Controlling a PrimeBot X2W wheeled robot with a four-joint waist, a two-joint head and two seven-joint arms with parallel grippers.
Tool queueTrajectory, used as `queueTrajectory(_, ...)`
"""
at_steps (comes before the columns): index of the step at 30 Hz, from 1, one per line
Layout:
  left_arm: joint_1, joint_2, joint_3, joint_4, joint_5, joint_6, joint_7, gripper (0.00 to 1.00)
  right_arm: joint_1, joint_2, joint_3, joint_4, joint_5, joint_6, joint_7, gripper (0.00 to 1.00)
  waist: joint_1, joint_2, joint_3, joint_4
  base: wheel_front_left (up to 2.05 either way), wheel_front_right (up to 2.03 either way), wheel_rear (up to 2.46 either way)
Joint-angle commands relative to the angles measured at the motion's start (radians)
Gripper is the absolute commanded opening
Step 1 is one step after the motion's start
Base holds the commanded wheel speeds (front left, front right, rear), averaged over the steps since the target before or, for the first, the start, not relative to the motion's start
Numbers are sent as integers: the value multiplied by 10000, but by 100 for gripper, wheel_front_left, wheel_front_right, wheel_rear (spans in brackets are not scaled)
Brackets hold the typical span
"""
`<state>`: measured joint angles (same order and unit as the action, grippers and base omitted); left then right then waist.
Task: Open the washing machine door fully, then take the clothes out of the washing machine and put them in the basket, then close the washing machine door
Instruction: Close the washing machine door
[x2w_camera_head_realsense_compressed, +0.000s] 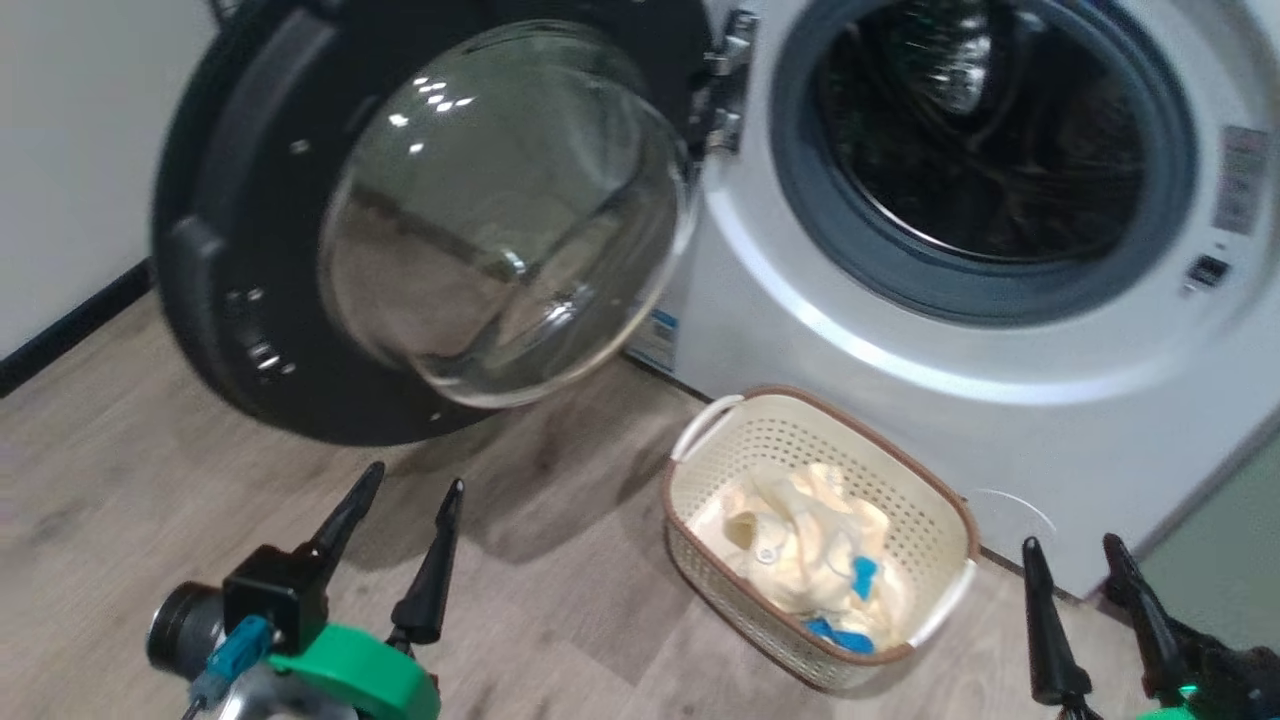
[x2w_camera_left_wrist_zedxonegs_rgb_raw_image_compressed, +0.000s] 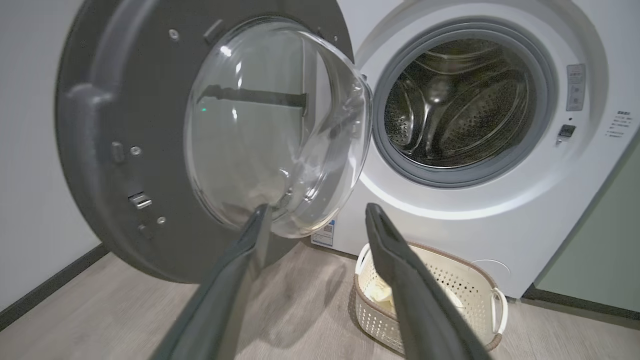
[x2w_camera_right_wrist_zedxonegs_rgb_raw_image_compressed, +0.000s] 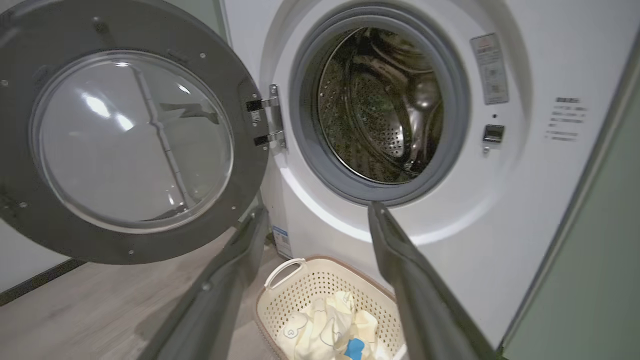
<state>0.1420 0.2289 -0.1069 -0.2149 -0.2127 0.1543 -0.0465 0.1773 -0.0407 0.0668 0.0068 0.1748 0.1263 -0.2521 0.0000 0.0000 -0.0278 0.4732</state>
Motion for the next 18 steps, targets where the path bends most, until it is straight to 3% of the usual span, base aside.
queueTrajectory(1,-507,141,374,-436,-82,54,-19,100,-392,-109,232,-277,46,44,-80,100,0,0,-16,339,0,0,0)
queueTrajectory(17,-253,165,429,-692,-166,224,-123,100,-791,-120,546,3,67,44,-91,100,0,0,120,423,0,0,0)
queueTrajectory(18,-260,165,409,-684,-181,213,-112,86,-782,-120,542,1,68,44,-92,100,0,0,117,421,0,0,0)
